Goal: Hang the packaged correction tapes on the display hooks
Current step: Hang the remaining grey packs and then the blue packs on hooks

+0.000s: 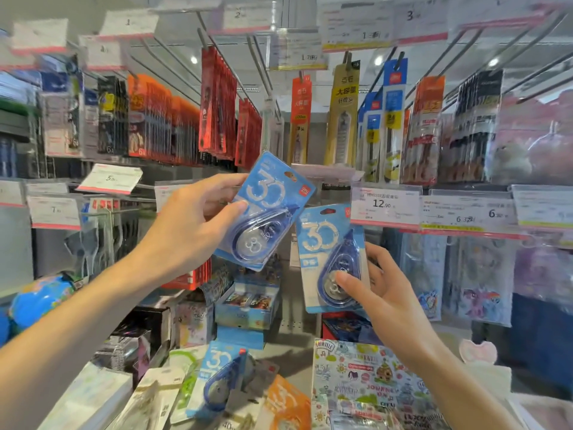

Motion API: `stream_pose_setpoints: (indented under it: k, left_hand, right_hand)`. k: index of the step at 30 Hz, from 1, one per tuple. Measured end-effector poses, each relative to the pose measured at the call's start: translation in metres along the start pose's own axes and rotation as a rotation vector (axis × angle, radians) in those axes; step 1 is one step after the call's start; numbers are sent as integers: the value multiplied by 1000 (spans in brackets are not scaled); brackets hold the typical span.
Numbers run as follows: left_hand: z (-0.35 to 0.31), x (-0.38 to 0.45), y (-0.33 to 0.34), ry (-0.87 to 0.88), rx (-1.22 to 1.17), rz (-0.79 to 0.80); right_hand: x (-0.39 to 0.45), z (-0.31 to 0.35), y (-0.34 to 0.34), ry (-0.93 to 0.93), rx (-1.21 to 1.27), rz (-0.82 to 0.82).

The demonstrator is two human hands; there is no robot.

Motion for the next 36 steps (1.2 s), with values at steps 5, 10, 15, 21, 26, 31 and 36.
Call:
stream_pose_setpoints:
  k: [5, 10, 15, 21, 26, 31, 36]
  left_hand:
    - [2, 2, -4, 1, 2, -17]
    - [2, 0, -5, 12, -4, -8]
    - [12, -4, -4, -14, -17, -21]
    - [44, -20, 0, -114, -47, -49]
    - [72, -34, 7, -216, -90, -83]
    - [81, -42, 15, -301, -176, -82]
    - [86, -52, 22, -390, -265, -98]
  right_hand:
    - [7, -3, 6, -19, -46, -23]
    - [12, -6, 10, -22, -70, -52]
    - [14, -11, 10, -29, -103, -121]
    - [14, -13, 10, -101, -229, -203]
    - [13, -21, 5, -65, -237, -265]
    - [25, -33, 3, -17, -272, -302]
    - [48, -55, 14, 74, -412, -298]
Point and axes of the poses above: each hand's wrist, its own x-axis towards the middle knuckle, its own y-axis out of the palm, z = x × y, the point moved 10 cm from there along x, towards the middle knuckle, and after that the axes turned 12 degrees about -z, right-handed, at the moved point
